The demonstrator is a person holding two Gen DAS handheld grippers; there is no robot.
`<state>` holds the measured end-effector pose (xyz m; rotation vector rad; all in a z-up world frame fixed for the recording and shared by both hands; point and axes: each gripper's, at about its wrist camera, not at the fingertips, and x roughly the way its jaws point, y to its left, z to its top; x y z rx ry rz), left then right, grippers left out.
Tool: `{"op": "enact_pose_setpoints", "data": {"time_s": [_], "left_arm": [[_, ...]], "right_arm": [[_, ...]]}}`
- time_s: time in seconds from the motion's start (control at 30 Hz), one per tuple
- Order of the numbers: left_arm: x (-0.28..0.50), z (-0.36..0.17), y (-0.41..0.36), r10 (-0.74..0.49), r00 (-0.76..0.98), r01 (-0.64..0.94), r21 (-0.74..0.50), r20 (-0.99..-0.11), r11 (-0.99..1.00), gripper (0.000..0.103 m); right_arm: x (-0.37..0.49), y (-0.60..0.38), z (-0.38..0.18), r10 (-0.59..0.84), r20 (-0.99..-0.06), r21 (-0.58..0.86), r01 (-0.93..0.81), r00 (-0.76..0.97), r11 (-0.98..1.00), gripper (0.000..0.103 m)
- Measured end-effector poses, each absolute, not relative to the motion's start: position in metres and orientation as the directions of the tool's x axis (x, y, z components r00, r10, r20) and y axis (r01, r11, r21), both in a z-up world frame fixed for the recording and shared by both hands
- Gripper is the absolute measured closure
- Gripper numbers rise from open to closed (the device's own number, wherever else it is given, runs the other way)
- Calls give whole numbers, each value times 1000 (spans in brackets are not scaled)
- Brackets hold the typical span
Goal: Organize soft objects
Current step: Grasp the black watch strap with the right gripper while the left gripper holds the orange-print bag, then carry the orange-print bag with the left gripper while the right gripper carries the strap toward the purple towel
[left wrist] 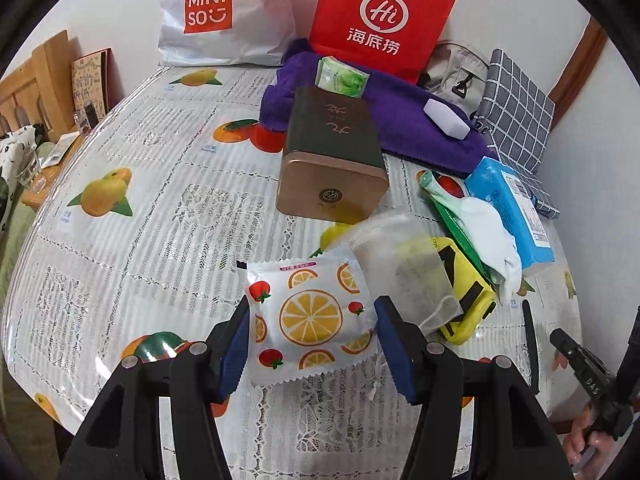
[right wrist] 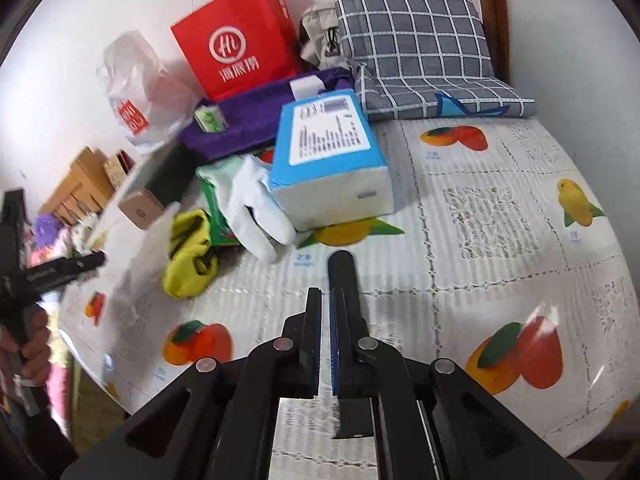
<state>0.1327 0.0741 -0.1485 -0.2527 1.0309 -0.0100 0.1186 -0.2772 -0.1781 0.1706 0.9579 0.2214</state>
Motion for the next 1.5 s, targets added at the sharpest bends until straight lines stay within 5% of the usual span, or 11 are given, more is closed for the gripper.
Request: {"op": "enact_pose_setpoints", "data": {"time_s": [0.07, 0.2, 0.43, 0.57, 0.8, 1.5], "left_arm": [[132, -149, 75, -130, 516, -109, -215, -847, 970, 46], [132, -154, 76, -133, 504, -112, -217, -854, 970, 46], [135, -158, 70, -139, 490, -105, -216, -861, 971, 46], [136, -158, 64, -143, 485, -91, -213, -863, 973, 46], [137, -143, 64, -143, 508, -80, -213, -849, 974, 46], [175, -92, 62, -118, 571, -48, -177, -812, 983, 46]], "right_arm": [[117, -276, -184, 237, -800, 209, -114, 551, 971, 95], [118, -277, -203, 246, -826, 221, -111, 507, 969, 67], [114, -264, -214, 178, -822, 110, -157, 542, 981, 66], [118, -260, -215, 135, -814, 52, -161, 564, 986, 82], [118, -272, -191, 226, -796, 161, -164, 561, 973, 83], [170, -256, -96, 279, -701, 173, -223, 656, 959, 83]]}}
